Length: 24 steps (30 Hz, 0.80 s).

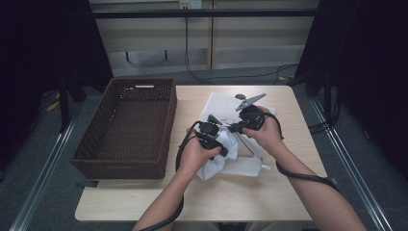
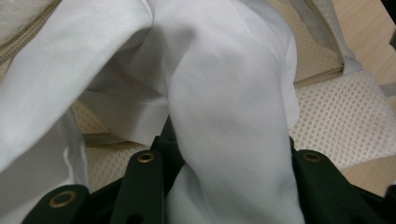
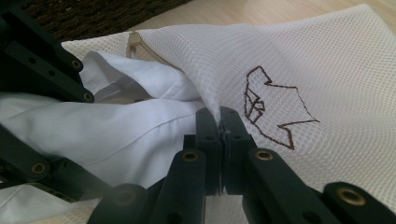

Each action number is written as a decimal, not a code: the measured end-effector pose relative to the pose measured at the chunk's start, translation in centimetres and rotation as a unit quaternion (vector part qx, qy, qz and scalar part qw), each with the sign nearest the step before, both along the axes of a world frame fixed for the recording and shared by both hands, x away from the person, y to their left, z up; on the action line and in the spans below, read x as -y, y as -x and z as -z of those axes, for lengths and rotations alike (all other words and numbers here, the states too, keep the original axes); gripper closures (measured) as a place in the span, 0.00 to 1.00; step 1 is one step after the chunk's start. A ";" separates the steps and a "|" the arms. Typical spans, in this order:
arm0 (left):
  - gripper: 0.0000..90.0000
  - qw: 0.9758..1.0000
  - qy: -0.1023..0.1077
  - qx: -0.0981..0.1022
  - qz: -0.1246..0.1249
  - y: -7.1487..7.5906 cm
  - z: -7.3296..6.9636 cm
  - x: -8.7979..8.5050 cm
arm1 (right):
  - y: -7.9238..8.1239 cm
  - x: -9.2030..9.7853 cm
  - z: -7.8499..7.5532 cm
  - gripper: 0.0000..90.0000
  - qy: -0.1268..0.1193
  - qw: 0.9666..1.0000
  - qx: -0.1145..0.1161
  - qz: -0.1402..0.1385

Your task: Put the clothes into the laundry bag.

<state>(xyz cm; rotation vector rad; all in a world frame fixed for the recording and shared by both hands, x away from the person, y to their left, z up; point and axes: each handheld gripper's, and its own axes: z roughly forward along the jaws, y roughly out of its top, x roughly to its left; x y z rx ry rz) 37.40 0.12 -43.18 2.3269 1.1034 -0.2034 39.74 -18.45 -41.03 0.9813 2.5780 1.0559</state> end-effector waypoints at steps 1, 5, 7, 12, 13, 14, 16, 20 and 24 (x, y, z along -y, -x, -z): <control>0.68 1.000 -0.003 0.003 0.000 0.0 0.1 0.0 | 0.0 0.0 0.0 0.98 0.001 1.000 0.002 -0.002; 0.67 1.000 0.001 0.005 -0.009 -0.1 0.1 0.1 | 0.0 0.0 0.0 0.98 -0.001 1.000 0.001 0.000; 0.67 1.000 0.000 0.006 -0.008 -0.2 0.2 0.1 | 0.0 0.0 0.1 0.98 -0.001 1.000 0.000 0.000; 0.67 1.000 0.001 0.010 -0.015 -0.2 0.3 0.3 | 0.0 0.1 0.1 0.98 -0.001 1.000 -0.001 0.000; 0.67 1.000 -0.001 0.009 -0.015 -0.2 0.3 0.3 | 0.1 0.1 0.1 0.98 -0.002 1.000 -0.002 -0.001; 0.67 1.000 -0.003 0.010 -0.015 -0.3 0.3 0.3 | 0.1 0.1 0.2 0.98 -0.003 1.000 -0.005 0.001; 0.67 1.000 -0.004 0.010 -0.017 -0.3 0.3 0.4 | 0.1 0.0 0.2 0.98 -0.002 1.000 -0.004 0.001; 0.67 1.000 -0.005 0.013 -0.021 -0.3 0.5 0.5 | 0.2 0.0 0.1 0.98 -0.002 1.000 -0.004 0.000; 0.67 1.000 -0.003 0.016 -0.023 -0.4 0.6 0.6 | 0.2 0.1 0.1 0.98 -0.002 1.000 -0.002 -0.002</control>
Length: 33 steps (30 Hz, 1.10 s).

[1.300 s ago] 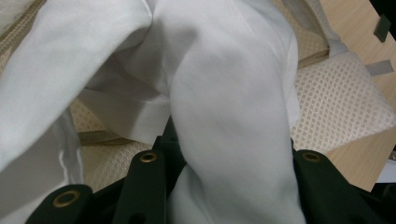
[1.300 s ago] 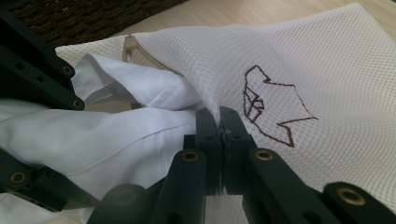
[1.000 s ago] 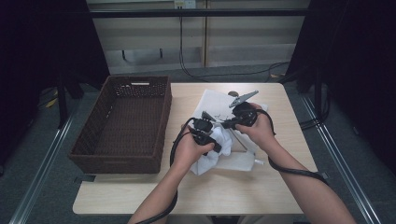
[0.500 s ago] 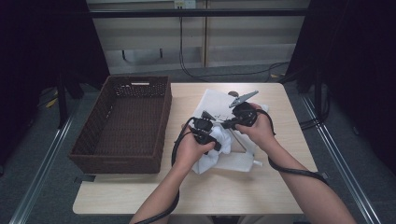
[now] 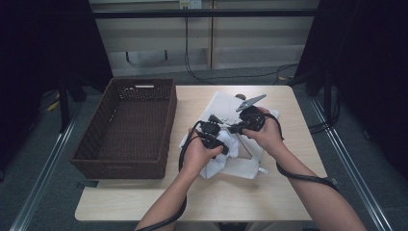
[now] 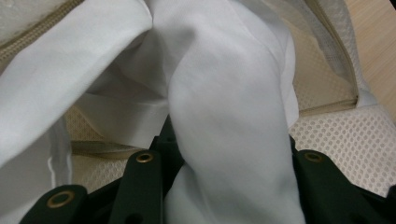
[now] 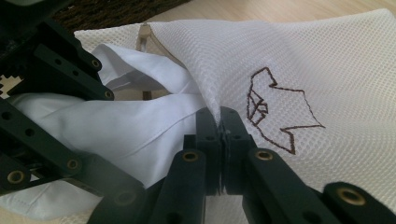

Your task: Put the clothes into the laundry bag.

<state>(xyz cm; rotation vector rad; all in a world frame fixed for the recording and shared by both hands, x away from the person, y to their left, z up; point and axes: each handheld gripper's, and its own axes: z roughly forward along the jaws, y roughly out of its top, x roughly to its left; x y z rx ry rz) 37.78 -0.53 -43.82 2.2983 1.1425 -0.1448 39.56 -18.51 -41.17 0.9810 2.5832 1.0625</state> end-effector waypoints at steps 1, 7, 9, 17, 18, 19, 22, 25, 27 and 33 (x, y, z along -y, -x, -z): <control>0.67 1.000 0.000 0.000 0.001 0.0 0.0 0.0 | 0.0 0.0 0.0 0.98 0.000 1.000 0.000 0.000; 0.66 1.000 0.000 0.001 -0.001 0.0 0.0 0.0 | 0.0 0.0 0.0 0.98 0.002 1.000 0.001 -0.002; 0.66 1.000 0.002 0.001 -0.005 -0.1 0.0 0.1 | 0.0 0.0 0.1 0.98 0.003 1.000 0.003 0.001; 0.66 1.000 0.002 0.002 -0.004 -0.2 0.0 0.1 | 0.1 -0.1 0.1 0.98 0.004 1.000 0.000 0.003; 0.66 1.000 0.005 0.002 -0.007 -0.2 0.1 0.2 | 0.1 -0.1 0.1 0.98 0.005 1.000 0.001 0.003; 0.66 1.000 0.004 0.001 -0.008 -0.2 0.0 0.2 | 0.1 -0.1 0.1 0.98 0.004 1.000 0.003 0.002; 0.66 1.000 0.004 0.001 -0.007 -0.3 0.1 0.1 | 0.2 -0.1 0.1 0.98 0.003 1.000 0.001 0.004; 0.66 1.000 0.001 0.003 -0.006 -0.3 0.1 0.1 | 0.2 0.0 0.0 0.98 0.000 1.000 -0.002 0.005; 0.66 1.000 0.001 0.004 -0.008 -0.3 0.2 0.2 | 0.2 0.0 0.0 0.98 0.000 1.000 -0.002 0.004; 0.65 1.000 0.000 0.006 -0.009 -0.2 0.2 0.3 | 0.1 0.0 0.1 0.98 0.000 1.000 0.001 0.005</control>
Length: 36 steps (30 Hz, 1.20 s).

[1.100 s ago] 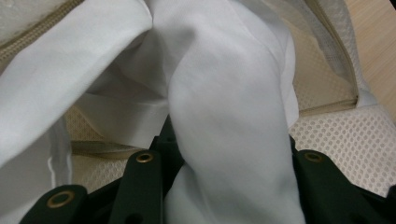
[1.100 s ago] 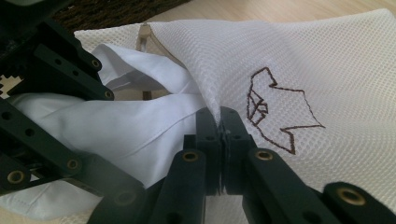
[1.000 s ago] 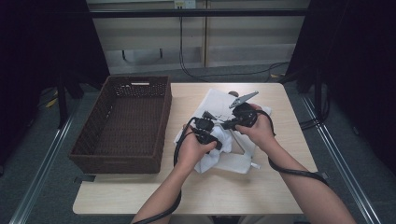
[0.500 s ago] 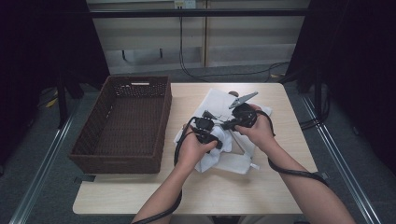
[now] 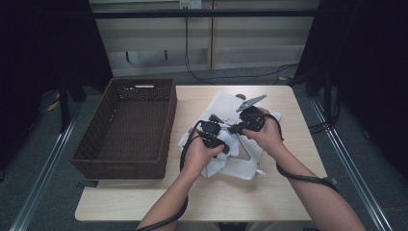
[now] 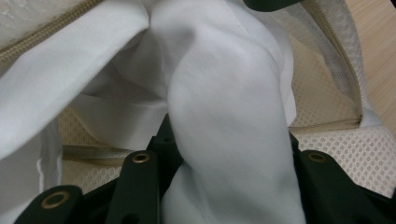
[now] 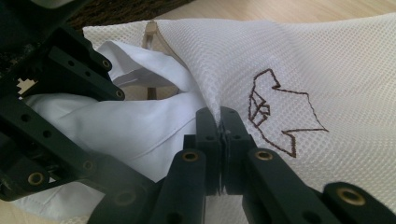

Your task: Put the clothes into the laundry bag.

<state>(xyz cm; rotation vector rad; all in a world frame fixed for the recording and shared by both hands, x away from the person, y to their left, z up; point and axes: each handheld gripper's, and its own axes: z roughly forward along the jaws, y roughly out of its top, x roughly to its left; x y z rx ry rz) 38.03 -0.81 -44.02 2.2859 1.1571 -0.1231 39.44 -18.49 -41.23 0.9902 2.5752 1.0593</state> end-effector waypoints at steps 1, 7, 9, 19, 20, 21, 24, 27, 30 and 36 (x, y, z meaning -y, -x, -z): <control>0.64 1.000 -0.001 0.000 0.001 0.0 0.0 0.0 | 0.0 0.0 0.0 0.98 0.001 1.000 0.000 0.000; 0.61 1.000 0.000 0.000 0.005 0.0 0.1 0.0 | 0.0 0.1 0.1 0.98 -0.003 1.000 -0.002 -0.002; 0.60 1.000 0.001 0.002 0.006 0.0 0.1 0.1 | 0.0 0.1 0.1 0.98 0.000 1.000 0.001 0.000; 0.55 1.000 -0.007 0.003 0.012 0.2 -0.1 0.1 | 0.0 0.2 0.3 0.98 -0.004 1.000 -0.003 0.000; 0.54 1.000 -0.007 0.005 0.013 0.2 -0.1 0.1 | 0.0 0.2 0.3 0.99 -0.003 1.000 -0.004 0.001; 0.54 1.000 -0.009 0.006 0.017 0.2 -0.1 0.0 | 0.0 0.1 0.3 0.98 -0.003 1.000 -0.004 0.002; 0.50 1.000 -0.011 0.010 0.015 0.3 -0.2 0.1 | 0.1 0.1 0.3 0.98 -0.002 1.000 -0.005 0.002; 0.45 1.000 -0.018 0.015 0.018 0.5 -0.4 0.0 | 0.1 0.0 0.3 0.98 0.002 1.000 -0.005 0.004; 0.42 1.000 -0.018 0.017 0.020 0.6 -0.5 0.0 | 0.1 0.0 0.4 0.98 -0.001 1.000 -0.006 0.003; 0.37 0.999 -0.023 0.017 0.019 0.7 -0.5 -0.3 | 0.1 -0.1 0.5 0.99 0.000 1.000 -0.006 -0.002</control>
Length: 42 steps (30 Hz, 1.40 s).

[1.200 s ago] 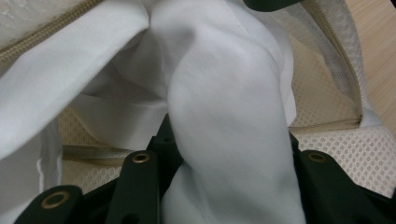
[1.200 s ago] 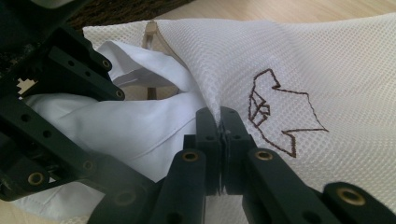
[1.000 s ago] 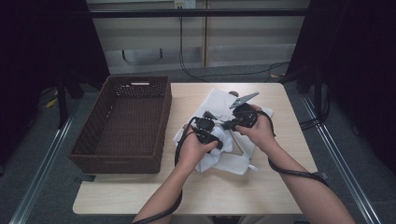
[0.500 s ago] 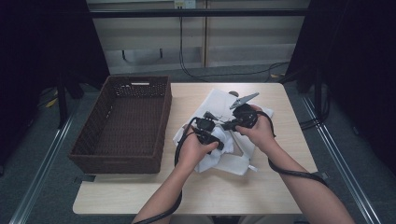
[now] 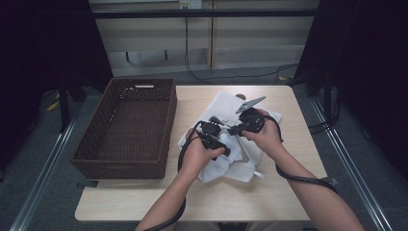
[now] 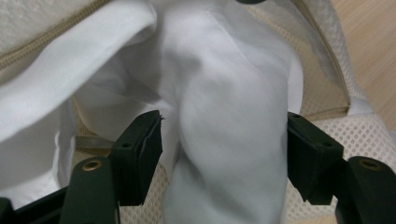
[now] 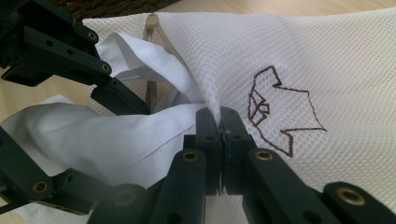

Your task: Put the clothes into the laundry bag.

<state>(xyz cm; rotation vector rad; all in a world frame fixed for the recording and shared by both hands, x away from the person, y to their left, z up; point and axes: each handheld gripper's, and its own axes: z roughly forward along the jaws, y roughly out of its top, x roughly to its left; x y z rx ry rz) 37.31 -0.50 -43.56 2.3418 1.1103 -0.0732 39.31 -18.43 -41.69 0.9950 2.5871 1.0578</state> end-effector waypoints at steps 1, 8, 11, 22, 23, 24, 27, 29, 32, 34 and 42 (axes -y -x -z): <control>0.36 1.000 -0.003 0.002 0.002 0.0 -0.1 -0.1 | 0.0 0.0 0.0 0.98 0.000 1.000 0.001 0.000; 0.30 1.000 -0.001 -0.003 0.002 0.3 -0.1 -0.4 | 0.0 0.0 0.1 0.98 0.006 1.000 0.000 0.004; 0.29 1.000 0.002 -0.001 0.002 0.4 -0.2 -0.7 | 0.0 0.0 0.2 0.98 0.003 1.000 -0.001 0.003; 0.19 1.000 0.002 0.000 0.000 0.8 -0.2 -1.7 | -0.1 -0.1 0.4 0.98 0.009 1.000 -0.005 0.000; 0.18 1.000 0.001 0.000 0.000 0.9 -0.2 -1.7 | -0.1 -0.1 0.4 0.98 0.007 1.000 -0.007 0.002; 0.18 1.000 0.001 -0.002 0.002 0.9 -0.1 -1.8 | -0.1 -0.1 0.4 0.98 0.008 1.000 -0.006 0.000; 0.16 1.000 0.005 -0.003 -0.006 1.0 0.1 -1.8 | -0.1 -0.1 0.3 0.98 0.008 1.000 -0.007 0.000; 0.15 1.000 0.004 -0.004 -0.002 1.1 0.2 -1.8 | -0.1 -0.1 0.3 0.98 0.009 1.000 -0.006 0.002; 0.14 1.000 -0.001 -0.004 0.003 1.2 0.4 -1.9 | -0.1 0.0 0.3 0.98 0.007 1.000 -0.006 0.000; 0.14 1.000 -0.004 -0.003 0.002 1.3 0.4 -1.9 | -0.1 0.0 0.3 0.98 0.008 1.000 -0.006 0.000; 0.14 1.000 -0.002 -0.009 0.003 1.6 0.9 -1.7 | -0.1 0.0 0.1 0.98 0.008 1.000 -0.003 0.000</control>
